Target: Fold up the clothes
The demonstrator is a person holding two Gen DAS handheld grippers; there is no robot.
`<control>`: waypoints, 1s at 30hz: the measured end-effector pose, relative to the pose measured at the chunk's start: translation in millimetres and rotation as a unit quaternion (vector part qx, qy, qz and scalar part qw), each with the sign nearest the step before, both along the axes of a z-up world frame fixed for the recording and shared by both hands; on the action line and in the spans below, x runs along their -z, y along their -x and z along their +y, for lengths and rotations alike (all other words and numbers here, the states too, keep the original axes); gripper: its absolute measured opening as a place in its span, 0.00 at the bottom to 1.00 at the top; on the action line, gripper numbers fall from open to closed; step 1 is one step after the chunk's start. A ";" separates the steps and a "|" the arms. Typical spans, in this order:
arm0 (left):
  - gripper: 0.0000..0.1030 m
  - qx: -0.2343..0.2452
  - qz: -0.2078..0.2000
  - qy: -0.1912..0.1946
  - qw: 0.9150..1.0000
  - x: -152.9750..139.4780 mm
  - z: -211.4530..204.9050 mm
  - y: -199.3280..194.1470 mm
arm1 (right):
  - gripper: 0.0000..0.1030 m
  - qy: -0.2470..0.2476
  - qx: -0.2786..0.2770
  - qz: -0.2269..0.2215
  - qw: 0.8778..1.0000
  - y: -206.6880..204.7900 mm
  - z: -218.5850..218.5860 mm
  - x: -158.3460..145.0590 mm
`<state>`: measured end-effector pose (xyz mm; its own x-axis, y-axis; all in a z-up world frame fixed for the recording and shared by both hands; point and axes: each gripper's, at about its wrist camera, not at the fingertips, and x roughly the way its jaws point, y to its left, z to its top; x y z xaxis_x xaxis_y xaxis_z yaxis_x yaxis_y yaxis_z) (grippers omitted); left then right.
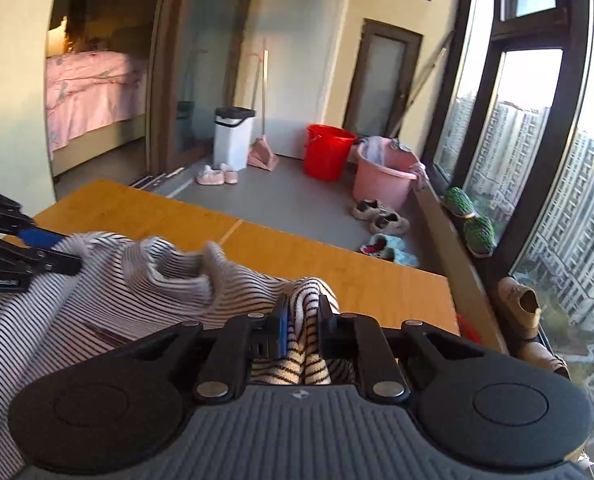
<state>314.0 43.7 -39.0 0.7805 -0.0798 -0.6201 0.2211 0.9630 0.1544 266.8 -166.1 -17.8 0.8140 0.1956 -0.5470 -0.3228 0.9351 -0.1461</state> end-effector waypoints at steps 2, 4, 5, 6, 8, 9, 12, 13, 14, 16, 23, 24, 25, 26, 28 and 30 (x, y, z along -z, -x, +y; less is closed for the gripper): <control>0.25 -0.010 -0.002 0.001 1.000 0.8 4.3 -0.1 | 0.14 0.000 0.024 0.031 0.999 -19.8 -13.5 16.0; 0.27 -0.015 -0.006 0.000 1.000 -1.0 5.1 2.2 | 0.21 0.009 0.031 0.055 0.998 -27.8 -18.5 35.9; 0.32 -0.015 -0.010 -0.003 1.000 -3.9 3.2 4.3 | 0.25 0.002 0.036 0.051 0.998 -26.6 -20.7 36.4; 0.37 -0.015 -0.014 -0.006 1.000 -6.8 1.2 6.4 | 0.27 -0.005 0.042 0.046 0.998 -25.3 -22.8 36.3; 0.42 -0.014 -0.024 -0.006 1.000 -13.6 -0.1 10.9 | 0.33 -0.012 0.051 0.028 0.998 -17.0 -23.9 24.0; 0.45 -0.013 -0.027 -0.003 1.000 -17.0 -0.2 14.6 | 0.34 -0.013 0.054 0.017 0.998 -11.0 -23.8 16.7; 0.53 -0.010 -0.035 0.002 0.999 -23.1 -0.1 23.6 | 0.40 -0.030 0.022 -0.011 0.999 21.6 -20.0 -10.9; 0.54 -0.009 -0.036 0.004 0.999 -24.2 -0.1 26.0 | 0.44 -0.048 0.002 -0.007 0.999 35.2 -20.1 -18.4; 0.54 -0.008 -0.038 0.005 0.999 -25.3 0.0 28.4 | 0.45 -0.067 -0.021 0.001 0.998 50.0 -20.5 -24.6; 0.57 -0.007 -0.039 0.012 0.999 -25.9 -1.4 36.0 | 0.46 -0.093 -0.064 0.017 0.994 79.4 -16.4 -31.5; 0.73 0.000 -0.052 0.034 0.998 -36.5 0.2 60.5 | 0.56 -0.155 -0.130 0.144 0.969 135.3 4.0 -11.9; 0.76 0.002 -0.055 0.035 0.998 -39.7 0.8 64.7 | 0.57 -0.144 -0.132 0.153 0.969 139.0 8.6 -4.9; 0.78 0.005 -0.058 0.035 0.998 -42.7 1.6 69.5 | 0.57 -0.133 -0.134 0.161 0.969 142.7 13.3 2.0; 0.80 0.008 -0.062 0.034 0.997 -45.6 2.3 74.6 | 0.57 -0.122 -0.137 0.170 0.968 146.4 17.9 9.0; 0.83 0.015 -0.070 0.032 0.997 -51.3 3.8 84.6 | 0.43 -0.106 -0.143 0.185 0.967 152.3 26.7 19.4; 0.88 0.029 -0.087 0.033 0.995 -57.8 7.1 100.1 | 0.09 -0.098 -0.151 0.189 0.965 156.9 34.4 20.2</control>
